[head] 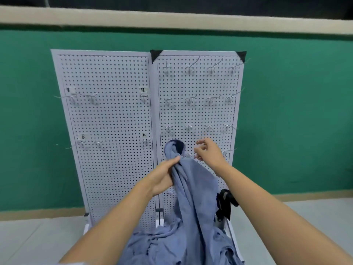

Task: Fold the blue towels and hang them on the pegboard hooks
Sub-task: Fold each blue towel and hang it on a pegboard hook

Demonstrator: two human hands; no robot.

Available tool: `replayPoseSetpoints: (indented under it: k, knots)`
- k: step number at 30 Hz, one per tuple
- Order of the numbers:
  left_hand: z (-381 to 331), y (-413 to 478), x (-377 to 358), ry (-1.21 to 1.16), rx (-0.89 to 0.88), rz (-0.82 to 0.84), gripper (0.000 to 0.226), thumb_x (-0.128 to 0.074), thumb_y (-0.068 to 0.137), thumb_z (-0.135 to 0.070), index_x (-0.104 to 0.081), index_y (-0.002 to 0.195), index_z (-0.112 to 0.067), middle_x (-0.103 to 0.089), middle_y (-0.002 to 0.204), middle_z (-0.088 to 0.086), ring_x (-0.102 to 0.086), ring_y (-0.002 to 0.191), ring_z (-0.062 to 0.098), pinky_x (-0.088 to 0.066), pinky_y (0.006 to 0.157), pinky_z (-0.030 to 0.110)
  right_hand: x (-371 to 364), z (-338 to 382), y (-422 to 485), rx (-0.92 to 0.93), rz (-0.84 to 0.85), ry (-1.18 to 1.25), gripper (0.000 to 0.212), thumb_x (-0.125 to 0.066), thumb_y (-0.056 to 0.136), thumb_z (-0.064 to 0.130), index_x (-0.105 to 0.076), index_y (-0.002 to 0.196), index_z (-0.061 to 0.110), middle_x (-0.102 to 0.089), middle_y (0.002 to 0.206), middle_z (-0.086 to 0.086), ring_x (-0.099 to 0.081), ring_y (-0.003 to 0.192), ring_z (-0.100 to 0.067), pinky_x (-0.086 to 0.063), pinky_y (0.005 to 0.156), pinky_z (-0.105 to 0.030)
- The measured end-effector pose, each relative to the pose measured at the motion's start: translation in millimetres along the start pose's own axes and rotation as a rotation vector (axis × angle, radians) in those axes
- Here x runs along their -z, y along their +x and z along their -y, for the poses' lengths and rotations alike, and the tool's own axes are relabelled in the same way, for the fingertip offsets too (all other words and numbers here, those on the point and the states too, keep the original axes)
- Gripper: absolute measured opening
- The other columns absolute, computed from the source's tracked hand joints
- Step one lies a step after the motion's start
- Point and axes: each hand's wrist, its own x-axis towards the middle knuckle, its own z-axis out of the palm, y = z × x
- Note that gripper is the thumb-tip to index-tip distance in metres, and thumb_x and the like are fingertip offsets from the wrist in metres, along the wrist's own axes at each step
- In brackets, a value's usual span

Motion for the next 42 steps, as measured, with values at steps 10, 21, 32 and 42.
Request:
replayPoseSetpoints:
  k: [10, 21, 32, 42]
  knots:
    - [-31, -23, -23, -0.326, -0.111, -0.008, 0.029, -0.057, 0.093, -0.024, -0.062, 0.113, -0.004, -0.061, 0.124, 0.021, -0.058, 0.117, 0.029, -0.046, 0.099, 0.041, 8, -18, -54, -0.291, 0.381, 0.335, 0.031, -0.048, 0.097, 0.04, -0.068, 0.09, 0.017, -0.069, 0.082, 0.003, -0.057, 0.081, -0.016, -0.049, 0.073, -0.028]
    - [-46, -52, -16, -0.219, -0.068, -0.041, 0.042, -0.051, 0.094, -0.035, -0.076, 0.091, -0.002, -0.07, 0.103, 0.019, -0.07, 0.094, 0.027, -0.053, 0.087, 0.041, 17, 10, -49, -0.285, 0.347, 0.8, 0.036, -0.068, 0.084, 0.031, -0.066, 0.112, 0.009, -0.067, 0.106, -0.007, -0.062, 0.094, -0.022, -0.049, 0.086, -0.038]
    - [-49, -63, 15, 0.121, -0.062, -0.109, 0.026, -0.058, 0.094, -0.019, -0.059, 0.118, -0.01, -0.065, 0.119, 0.008, -0.06, 0.115, 0.022, -0.049, 0.096, 0.037, 35, 10, -51, -0.276, 0.342, 0.697, 0.034, -0.062, 0.091, 0.02, -0.06, 0.12, 0.003, -0.068, 0.116, -0.013, -0.066, 0.099, -0.021, -0.054, 0.083, -0.032]
    - [-69, -74, 44, -0.044, -0.078, -0.319, 0.015, -0.058, 0.091, -0.008, -0.066, 0.1, 0.002, -0.071, 0.087, 0.013, -0.07, 0.068, 0.018, -0.06, 0.061, 0.028, 70, 14, -34, -0.304, 0.195, 0.663, 0.026, -0.056, 0.095, 0.012, -0.06, 0.115, -0.003, -0.07, 0.107, -0.014, -0.067, 0.089, -0.019, -0.057, 0.071, -0.027]
